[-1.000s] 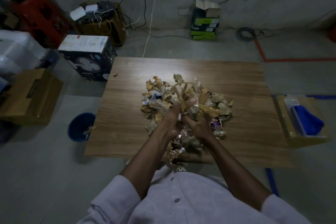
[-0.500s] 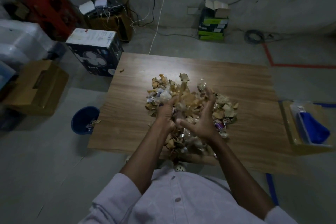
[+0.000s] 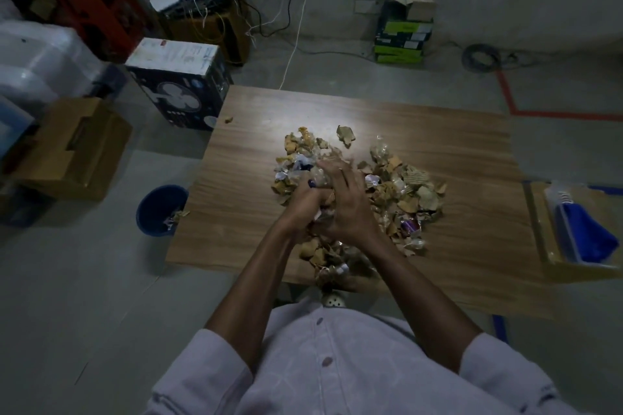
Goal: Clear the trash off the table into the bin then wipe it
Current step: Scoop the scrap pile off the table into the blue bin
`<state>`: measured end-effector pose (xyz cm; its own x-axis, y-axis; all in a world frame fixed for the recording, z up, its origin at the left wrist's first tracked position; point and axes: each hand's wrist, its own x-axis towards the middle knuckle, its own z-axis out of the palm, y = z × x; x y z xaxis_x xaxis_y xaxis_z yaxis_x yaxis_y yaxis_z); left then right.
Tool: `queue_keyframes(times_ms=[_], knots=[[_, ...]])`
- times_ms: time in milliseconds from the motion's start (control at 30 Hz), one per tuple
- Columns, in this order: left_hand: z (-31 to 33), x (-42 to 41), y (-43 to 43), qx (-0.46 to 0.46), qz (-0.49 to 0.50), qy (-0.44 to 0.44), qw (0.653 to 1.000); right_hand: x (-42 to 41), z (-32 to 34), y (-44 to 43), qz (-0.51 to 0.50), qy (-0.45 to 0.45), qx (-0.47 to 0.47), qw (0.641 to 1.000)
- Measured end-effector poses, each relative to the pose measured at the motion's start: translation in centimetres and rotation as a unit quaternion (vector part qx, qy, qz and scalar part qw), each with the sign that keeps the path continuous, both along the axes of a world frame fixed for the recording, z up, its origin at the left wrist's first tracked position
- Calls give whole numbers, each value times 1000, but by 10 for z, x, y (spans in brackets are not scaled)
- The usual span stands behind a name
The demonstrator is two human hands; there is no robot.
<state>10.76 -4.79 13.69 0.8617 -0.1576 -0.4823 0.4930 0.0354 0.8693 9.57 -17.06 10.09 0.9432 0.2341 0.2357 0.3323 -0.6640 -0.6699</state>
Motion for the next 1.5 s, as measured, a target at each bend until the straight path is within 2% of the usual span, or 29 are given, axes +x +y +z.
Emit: queue_keyframes(times_ms=[100, 233, 300, 400, 500, 667, 767, 833, 900, 967, 1133, 1267, 1400, 1500], knots=[[9, -7, 12, -58, 20, 37, 997, 1, -10, 5, -23, -23, 31, 999], [12, -11, 33, -101, 15, 9, 995, 1, -10, 24, -60, -41, 119, 990], [12, -15, 45, -137, 56, 32, 988, 0, -9, 37, -83, -13, 176, 981], [-6, -24, 72, -162, 160, 65, 972, 13, -23, 52, -141, 82, 252, 954], [-22, -28, 95, -172, 256, 84, 948, 21, -29, 76, -148, 136, 261, 944], [-16, -21, 113, -224, 375, 40, 899, 15, -18, 135, -81, 73, 204, 973], [-24, -16, 133, -174, 419, -28, 891, 27, -22, 180, -47, 86, 130, 987], [-32, -10, 159, -84, 452, -39, 887, 30, -25, 217, -11, 99, 119, 988], [-38, -4, 193, -39, 482, -33, 874, 34, -29, 255, 24, 118, 131, 984], [-46, 2, 236, -39, 498, -19, 866, 44, -35, 293, 59, 158, 142, 975], [-73, 30, 357, -104, 503, 50, 856, 81, -56, 389, 130, 219, 168, 952], [-105, 64, 452, -99, 474, 77, 872, 119, -86, 470, 127, 297, 188, 928], [-173, 108, 546, -72, 439, 91, 891, 167, -147, 564, 84, 377, 238, 891], [-236, 141, 599, -66, 443, 93, 889, 205, -207, 620, 48, 424, 259, 866]])
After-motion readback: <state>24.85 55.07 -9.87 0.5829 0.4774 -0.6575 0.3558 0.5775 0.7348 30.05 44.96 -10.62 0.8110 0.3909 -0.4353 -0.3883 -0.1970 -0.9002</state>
